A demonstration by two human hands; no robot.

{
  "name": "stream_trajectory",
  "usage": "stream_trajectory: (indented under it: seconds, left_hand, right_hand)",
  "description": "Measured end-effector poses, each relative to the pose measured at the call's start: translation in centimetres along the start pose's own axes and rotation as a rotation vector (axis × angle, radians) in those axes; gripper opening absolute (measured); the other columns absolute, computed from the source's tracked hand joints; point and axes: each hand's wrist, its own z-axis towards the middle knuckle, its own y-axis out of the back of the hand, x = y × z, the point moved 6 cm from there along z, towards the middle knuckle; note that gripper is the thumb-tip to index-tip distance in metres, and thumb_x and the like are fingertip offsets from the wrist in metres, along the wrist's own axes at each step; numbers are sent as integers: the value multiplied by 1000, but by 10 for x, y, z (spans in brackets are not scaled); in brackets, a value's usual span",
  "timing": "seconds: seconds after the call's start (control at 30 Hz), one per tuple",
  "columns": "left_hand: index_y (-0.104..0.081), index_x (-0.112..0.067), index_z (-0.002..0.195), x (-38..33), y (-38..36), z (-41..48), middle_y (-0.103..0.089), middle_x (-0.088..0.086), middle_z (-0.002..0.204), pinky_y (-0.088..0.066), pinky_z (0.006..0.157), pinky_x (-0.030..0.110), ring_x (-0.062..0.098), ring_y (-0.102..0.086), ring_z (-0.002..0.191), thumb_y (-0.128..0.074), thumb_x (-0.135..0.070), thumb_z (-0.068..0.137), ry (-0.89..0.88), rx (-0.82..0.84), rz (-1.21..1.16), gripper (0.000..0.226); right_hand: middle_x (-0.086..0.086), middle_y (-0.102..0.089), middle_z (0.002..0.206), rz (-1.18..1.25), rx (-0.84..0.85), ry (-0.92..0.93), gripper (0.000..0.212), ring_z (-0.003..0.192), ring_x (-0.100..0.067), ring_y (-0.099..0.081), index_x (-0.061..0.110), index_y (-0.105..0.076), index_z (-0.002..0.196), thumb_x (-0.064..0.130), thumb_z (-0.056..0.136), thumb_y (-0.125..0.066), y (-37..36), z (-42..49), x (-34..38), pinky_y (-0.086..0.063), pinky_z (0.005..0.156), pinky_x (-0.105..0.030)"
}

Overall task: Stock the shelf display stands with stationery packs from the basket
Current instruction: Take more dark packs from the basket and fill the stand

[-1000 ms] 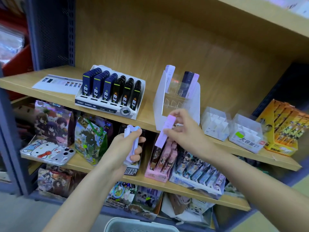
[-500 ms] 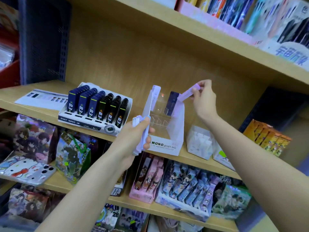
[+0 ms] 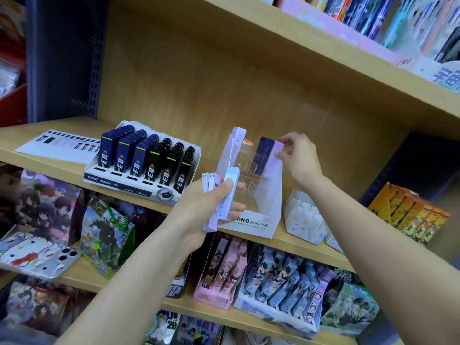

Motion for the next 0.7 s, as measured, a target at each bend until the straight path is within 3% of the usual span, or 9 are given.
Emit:
stream_trajectory:
  seconds: [0.1,0.17,0.27,0.33,0.43,0.53,0.7]
  left_hand:
    - [-58,-7,118,1,1,0,-71,3,99,-53,51,20,12,-67,57,-52,-15,97,-43,-12,73,23]
    - [-56,-8,119,1,4,0,-70,5,97,-53,52,20,12,-67,58,-52,-15,97,-70,-29,117,23]
    - [-56,-11,117,2,4,-3,-67,9,98,-55,54,21,12,-67,57,-53,-16,96,-103,-42,186,21]
    - [-57,-11,115,3,1,-6,-68,10,98,-56,55,23,13,-67,58,-54,-16,96,-127,-38,258,19]
    - [-58,-8,117,5,-3,-11,-69,13,102,-59,60,27,17,-70,65,-52,-18,97,-145,-22,317,23]
    - [-56,-1,113,8,-3,-15,-67,14,102,-59,59,29,19,-72,69,-49,-19,99,-105,-8,294,24]
    - [-54,-4,109,4,-8,-24,-68,13,93,-45,39,22,15,-62,52,-47,-24,99,-88,36,346,23]
  right_hand:
    - [-8,-48,122,22,-110,54,29,105,-24,-54,10,-51,125,13,96,-48,5,-21,16,-42,87,-29]
    - [-2,-54,106,129,-112,92,21,96,-19,-55,8,-58,109,17,99,-42,7,-44,36,-37,76,-21]
    - [10,-61,79,308,132,65,30,71,-9,-57,13,-65,87,29,99,-43,1,-82,64,-42,66,-21]
    - [13,-61,70,412,309,49,24,60,0,-56,18,-66,82,32,95,-52,-6,-102,76,-44,58,-15]
    - [9,-62,69,495,400,7,11,55,5,-57,15,-68,85,23,91,-62,-6,-113,78,-46,54,-12]
    - [3,-61,67,610,379,-70,10,52,2,-57,14,-65,85,15,92,-59,5,-113,73,-52,56,-16]
    - [-6,-64,74,771,334,-106,12,55,-2,-59,5,-65,98,8,94,-55,24,-116,68,-53,59,-15]
